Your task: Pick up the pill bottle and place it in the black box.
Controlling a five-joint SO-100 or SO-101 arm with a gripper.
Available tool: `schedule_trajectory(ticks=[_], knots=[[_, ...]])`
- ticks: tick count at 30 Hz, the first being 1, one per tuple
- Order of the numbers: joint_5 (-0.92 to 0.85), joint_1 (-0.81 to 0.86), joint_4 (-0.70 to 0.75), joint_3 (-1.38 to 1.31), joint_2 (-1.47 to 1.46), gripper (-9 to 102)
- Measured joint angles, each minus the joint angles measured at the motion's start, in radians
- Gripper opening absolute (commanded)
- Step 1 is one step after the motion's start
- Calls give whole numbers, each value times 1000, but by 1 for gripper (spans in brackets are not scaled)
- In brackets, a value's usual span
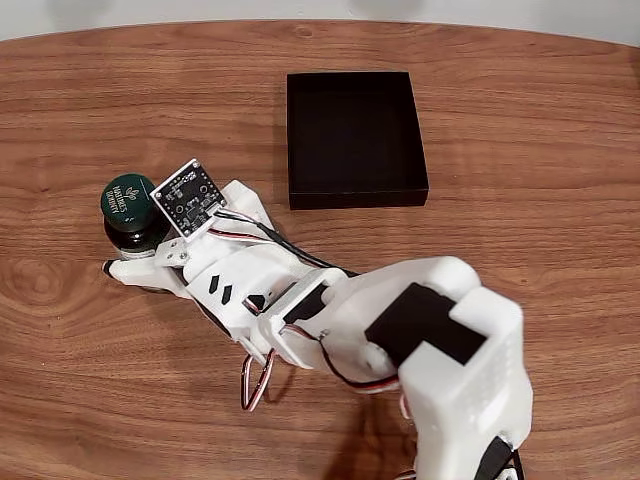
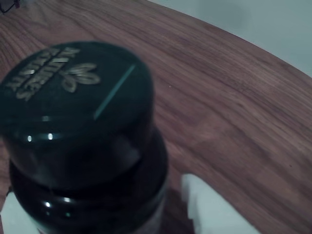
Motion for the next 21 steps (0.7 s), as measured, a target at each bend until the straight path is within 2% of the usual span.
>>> schedule_trajectory(ticks=[8, 15, 21], knots=[[-26, -17, -80, -58, -67, 27], [-55, -40, -87, -66, -77, 17], [-61, -40, -87, -66, -77, 13]])
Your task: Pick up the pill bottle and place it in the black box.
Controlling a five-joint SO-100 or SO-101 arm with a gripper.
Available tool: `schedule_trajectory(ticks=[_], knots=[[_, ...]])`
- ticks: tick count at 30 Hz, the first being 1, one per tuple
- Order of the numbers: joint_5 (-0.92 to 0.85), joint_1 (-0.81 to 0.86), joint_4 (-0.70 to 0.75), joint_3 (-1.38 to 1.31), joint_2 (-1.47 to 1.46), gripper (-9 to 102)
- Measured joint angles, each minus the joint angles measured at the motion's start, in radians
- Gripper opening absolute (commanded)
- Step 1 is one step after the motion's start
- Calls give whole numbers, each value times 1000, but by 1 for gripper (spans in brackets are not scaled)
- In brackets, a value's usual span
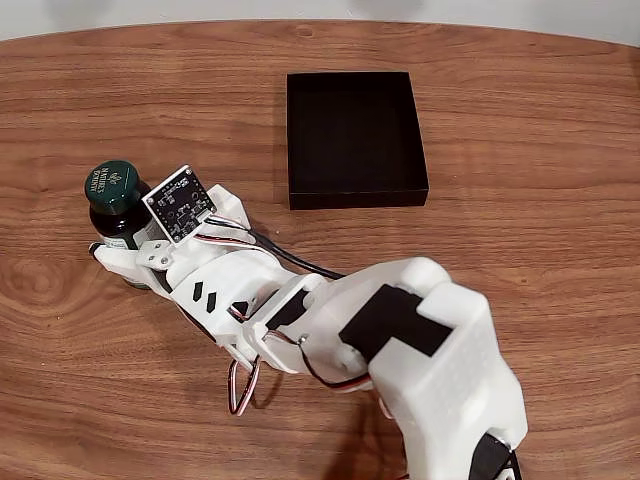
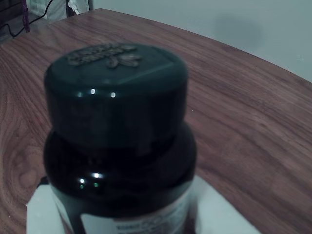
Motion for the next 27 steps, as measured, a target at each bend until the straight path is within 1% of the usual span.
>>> schedule_trajectory(ticks=[4, 10, 18, 27], knots=[[6, -6, 0, 2, 0, 12], [2, -8, 6, 74, 66, 12], [32, -5, 153, 181, 298, 12], [43, 112, 319, 250, 581, 11]])
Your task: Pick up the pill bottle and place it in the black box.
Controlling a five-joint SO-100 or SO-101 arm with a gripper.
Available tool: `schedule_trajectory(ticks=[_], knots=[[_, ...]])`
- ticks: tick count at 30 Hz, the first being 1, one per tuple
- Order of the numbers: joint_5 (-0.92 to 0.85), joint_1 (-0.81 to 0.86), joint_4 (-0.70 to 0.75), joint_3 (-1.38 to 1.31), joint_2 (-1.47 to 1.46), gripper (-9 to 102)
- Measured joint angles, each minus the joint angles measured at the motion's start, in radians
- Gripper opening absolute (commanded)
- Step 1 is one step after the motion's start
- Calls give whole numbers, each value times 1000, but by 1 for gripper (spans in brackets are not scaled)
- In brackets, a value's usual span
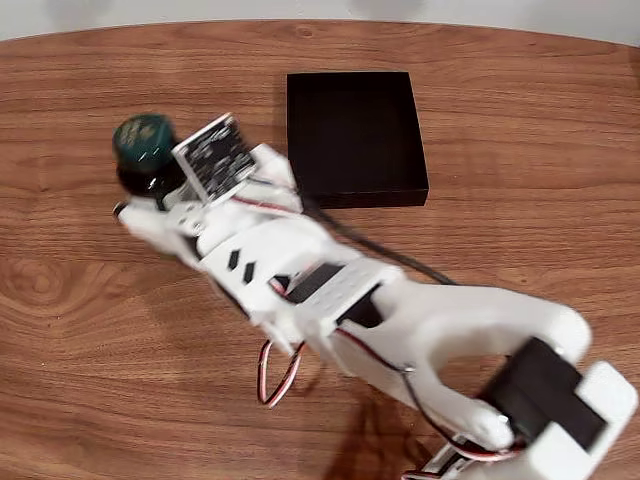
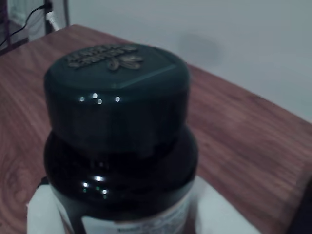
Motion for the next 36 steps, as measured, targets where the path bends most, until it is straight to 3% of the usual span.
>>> schedule_trajectory(ticks=[11, 22, 36], knots=[[-60, 210, -52, 2, 51, 11], [-118, 422, -74, -153, -138, 11], [-127, 517, -400, -270, -433, 11]])
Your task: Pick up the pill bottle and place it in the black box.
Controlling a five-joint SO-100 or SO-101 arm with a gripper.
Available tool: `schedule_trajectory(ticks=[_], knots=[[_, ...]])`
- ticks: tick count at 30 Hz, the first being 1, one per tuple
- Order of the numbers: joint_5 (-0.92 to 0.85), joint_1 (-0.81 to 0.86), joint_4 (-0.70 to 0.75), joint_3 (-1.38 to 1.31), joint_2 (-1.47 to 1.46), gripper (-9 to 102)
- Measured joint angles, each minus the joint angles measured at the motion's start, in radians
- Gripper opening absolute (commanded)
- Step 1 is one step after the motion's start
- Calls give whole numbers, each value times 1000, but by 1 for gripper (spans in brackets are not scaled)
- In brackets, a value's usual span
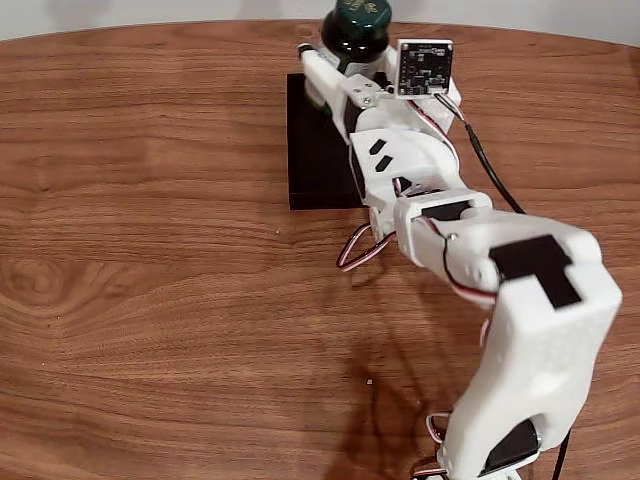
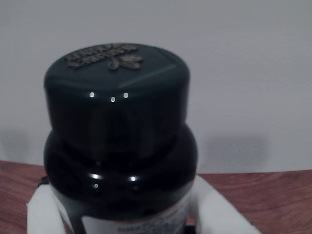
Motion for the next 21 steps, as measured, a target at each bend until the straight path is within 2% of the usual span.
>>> schedule_trajectory(ticks=[11, 21], knots=[[35, 25, -115, -71, -161, 11], [98, 37, -32, -112, -195, 11]])
